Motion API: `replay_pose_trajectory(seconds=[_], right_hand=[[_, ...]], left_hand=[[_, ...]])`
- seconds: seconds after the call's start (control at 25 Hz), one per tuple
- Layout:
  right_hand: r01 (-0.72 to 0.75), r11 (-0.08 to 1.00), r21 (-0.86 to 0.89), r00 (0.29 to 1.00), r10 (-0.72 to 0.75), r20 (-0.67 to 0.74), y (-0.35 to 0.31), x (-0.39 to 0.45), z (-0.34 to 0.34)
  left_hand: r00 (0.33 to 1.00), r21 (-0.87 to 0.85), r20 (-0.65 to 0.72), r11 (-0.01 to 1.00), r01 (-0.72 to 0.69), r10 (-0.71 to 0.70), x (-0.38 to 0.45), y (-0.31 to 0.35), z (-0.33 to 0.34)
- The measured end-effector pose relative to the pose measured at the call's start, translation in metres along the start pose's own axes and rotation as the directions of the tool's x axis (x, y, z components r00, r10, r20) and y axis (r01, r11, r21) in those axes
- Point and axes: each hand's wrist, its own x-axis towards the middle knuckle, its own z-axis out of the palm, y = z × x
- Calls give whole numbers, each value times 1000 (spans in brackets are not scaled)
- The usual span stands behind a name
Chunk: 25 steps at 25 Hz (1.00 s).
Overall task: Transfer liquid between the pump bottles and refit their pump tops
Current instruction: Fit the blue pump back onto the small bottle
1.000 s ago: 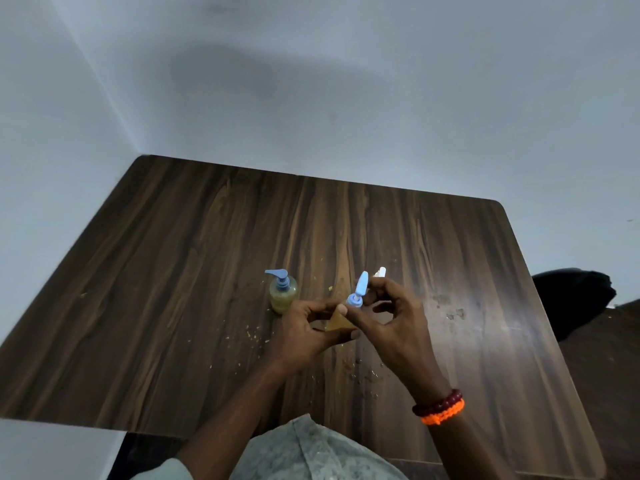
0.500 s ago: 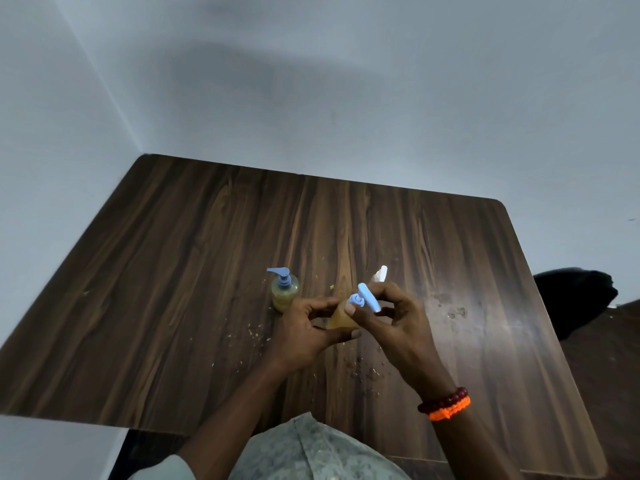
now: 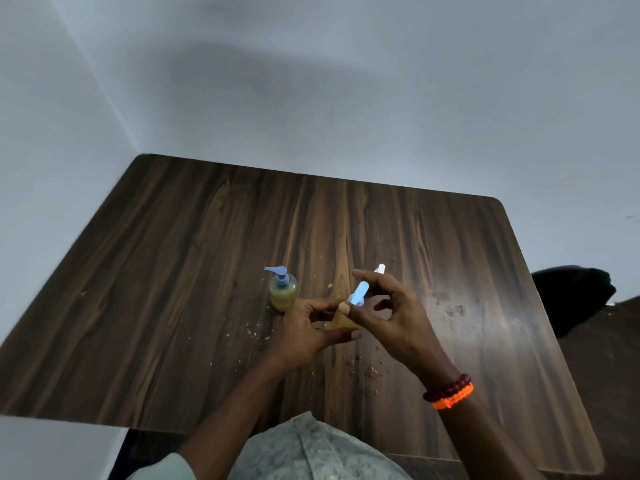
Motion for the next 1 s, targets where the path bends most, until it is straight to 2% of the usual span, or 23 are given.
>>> replay_pose_trajectory(seconds=[0.12,0.32,0.48,0.6,0.72,0.76,0.84,0.88,0.92,1.0], right_hand=[[18,998,-60,999,-16,34,-4,4,-7],[3,988,-152,989,-26,-147,1,2,20],[-52,985,-163,977,16,-212,14,6,35],[-92,985,-145,984,68,-162,22,10,41],[-94,984,-150,994,100,34,24,11,29],[-135,979,-154,974,159,161,28,12,17],[-263,922,-284,850,361,383,46,15,-8],[-312,871,-380,791,459,404,60,18,-18],[-362,814,-455,762,539,358,78,20,-26],[-480,740,-471,758,620,201,105,29,-34]], left_hand=[[1000,-2,19,1000,11,-11,1,1,-3],[997,57,-76,998,-12,17,0,-1,5],[984,86,-175,996,-2,17,2,-10,15],[975,68,-223,998,15,0,9,-25,22],[958,64,-282,995,70,-49,23,-47,23],[955,90,-290,992,93,-64,31,-53,23],[943,100,-318,986,135,-97,46,-62,22],[938,93,-329,984,152,-113,55,-65,22],[937,87,-325,982,167,-131,65,-67,24],[941,101,-297,974,200,-163,81,-70,28]])
